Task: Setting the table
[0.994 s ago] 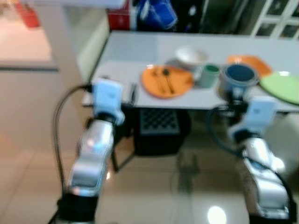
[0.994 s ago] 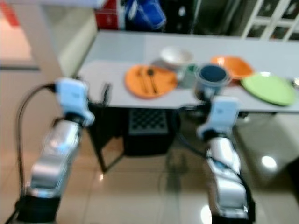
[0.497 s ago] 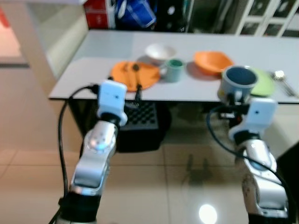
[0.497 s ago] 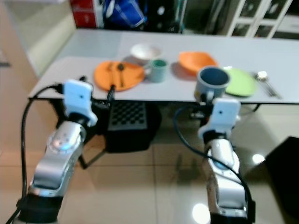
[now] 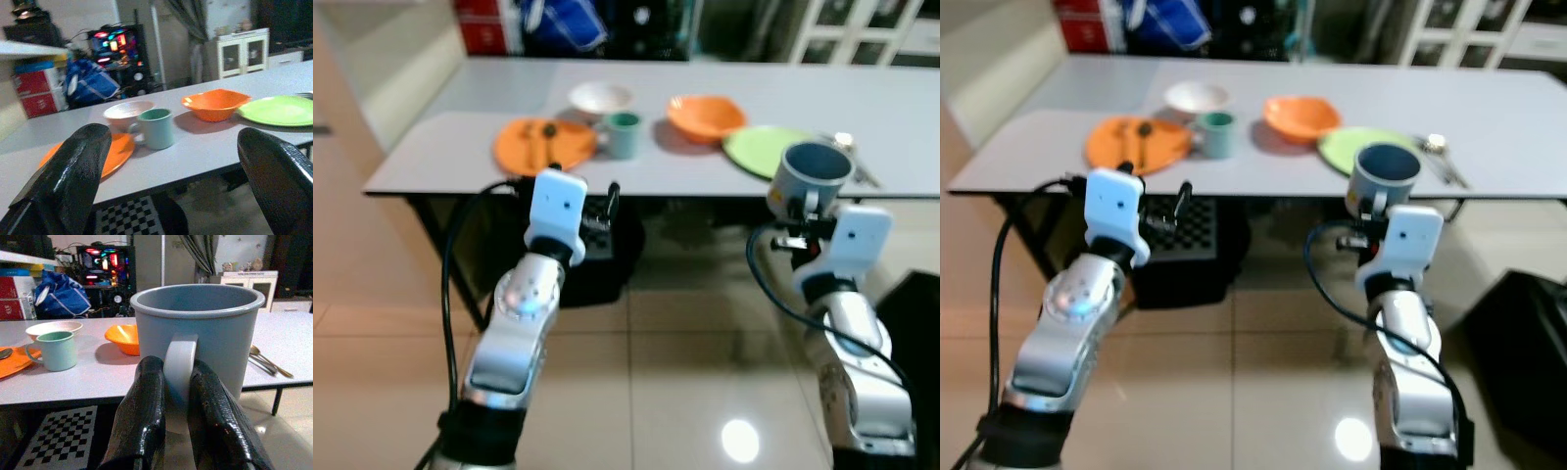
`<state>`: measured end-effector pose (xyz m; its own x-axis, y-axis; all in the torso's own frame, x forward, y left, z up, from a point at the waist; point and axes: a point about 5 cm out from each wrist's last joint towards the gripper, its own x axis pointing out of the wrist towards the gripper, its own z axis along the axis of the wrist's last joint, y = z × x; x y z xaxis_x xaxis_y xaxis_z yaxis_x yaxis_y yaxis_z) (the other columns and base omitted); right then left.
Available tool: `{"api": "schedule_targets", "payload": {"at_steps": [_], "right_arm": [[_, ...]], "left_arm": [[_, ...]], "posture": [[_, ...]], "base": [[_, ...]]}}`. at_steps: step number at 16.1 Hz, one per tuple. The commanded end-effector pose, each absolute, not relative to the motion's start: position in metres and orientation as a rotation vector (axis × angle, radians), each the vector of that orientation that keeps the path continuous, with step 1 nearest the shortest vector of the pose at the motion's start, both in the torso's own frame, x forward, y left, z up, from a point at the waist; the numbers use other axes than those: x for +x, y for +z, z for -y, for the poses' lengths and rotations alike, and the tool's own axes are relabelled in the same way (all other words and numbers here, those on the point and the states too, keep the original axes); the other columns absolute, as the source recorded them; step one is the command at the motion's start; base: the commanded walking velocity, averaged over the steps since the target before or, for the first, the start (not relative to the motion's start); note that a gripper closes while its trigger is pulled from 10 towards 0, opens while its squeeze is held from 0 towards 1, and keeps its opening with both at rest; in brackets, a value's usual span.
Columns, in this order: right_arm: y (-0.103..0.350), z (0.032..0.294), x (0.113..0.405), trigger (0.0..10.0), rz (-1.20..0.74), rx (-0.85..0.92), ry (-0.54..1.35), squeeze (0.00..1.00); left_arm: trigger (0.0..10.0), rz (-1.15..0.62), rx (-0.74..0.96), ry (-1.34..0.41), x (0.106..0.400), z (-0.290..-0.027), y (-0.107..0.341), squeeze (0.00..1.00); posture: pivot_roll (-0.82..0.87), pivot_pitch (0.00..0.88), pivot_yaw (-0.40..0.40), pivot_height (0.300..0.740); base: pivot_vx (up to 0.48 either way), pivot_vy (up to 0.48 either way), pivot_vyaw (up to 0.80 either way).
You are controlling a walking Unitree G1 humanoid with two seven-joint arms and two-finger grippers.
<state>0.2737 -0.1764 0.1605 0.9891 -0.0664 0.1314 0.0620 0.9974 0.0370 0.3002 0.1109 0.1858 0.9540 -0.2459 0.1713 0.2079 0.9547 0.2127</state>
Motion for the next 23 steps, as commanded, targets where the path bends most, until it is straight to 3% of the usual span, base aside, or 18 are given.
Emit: {"api": "schedule_targets", "payload": {"at_steps": [1,21,23], "right_arm": [[0.1661,0.1675,0.2751,10.0,0.149,0.050,-0.018,0.00],[0.1642,0.1746,0.2757,10.0,0.130,0.089,-0.081,0.00],[0.1642,0.1745,0.2755,10.0,0.130,0.095,-0.083,0.00]], "left_arm": [[10.0,0.221,0.204,-0.239,0.2997,-0.1131,0.1911,0.07],[10.0,0.221,0.196,-0.318,0.2990,-0.1091,0.1919,0.09],[10.0,0.222,0.195,-0.324,0.2985,-0.1087,0.1919,0.09]], "posture": [[-0.03,0.000,-0.010,0.740],[-0.03,0.000,0.003,0.740],[-0.03,0.000,0.005,0.740]], "base": [[0.000,0.000,0.00],[0.399,0.000,-0.09],[0.433,0.000,-0.80]]}}
